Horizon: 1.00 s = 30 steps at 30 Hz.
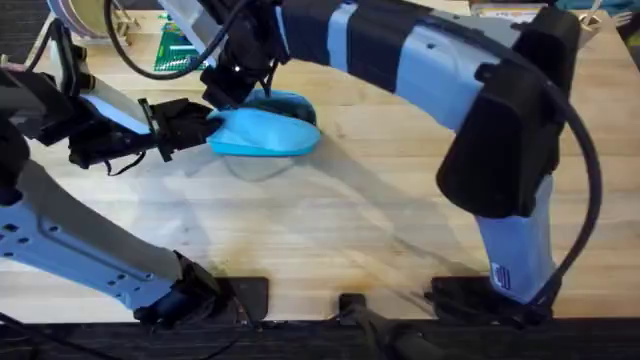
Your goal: Unzip the bag, pick up the pens from the table one at a time and place them inside, then zip the bag closed.
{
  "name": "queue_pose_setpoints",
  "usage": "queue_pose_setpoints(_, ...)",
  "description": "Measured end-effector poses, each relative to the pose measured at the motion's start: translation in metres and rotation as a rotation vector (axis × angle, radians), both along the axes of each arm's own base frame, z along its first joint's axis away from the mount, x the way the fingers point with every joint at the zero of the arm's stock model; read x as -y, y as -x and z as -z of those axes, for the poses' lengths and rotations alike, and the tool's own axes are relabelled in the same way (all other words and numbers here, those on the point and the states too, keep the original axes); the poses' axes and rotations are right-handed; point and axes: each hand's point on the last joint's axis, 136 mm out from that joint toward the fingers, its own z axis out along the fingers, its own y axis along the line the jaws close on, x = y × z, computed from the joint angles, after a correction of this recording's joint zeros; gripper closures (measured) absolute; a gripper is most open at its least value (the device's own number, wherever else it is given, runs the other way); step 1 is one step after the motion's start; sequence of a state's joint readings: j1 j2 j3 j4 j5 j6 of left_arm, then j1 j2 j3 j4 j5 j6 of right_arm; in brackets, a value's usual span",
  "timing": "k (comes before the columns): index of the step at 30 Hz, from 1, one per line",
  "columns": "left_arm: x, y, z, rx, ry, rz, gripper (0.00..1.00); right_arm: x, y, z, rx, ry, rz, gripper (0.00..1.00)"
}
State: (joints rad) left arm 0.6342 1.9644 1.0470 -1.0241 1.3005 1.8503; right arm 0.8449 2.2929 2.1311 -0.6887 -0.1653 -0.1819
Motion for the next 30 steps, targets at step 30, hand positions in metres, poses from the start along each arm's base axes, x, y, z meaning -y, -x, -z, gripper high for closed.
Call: queue_pose_setpoints(30,0.000,-0.001,-0.001,0.009,0.005,-0.003,0.958,0.082,-0.028,0.008,-0.143,0.097,0.123,0.971)
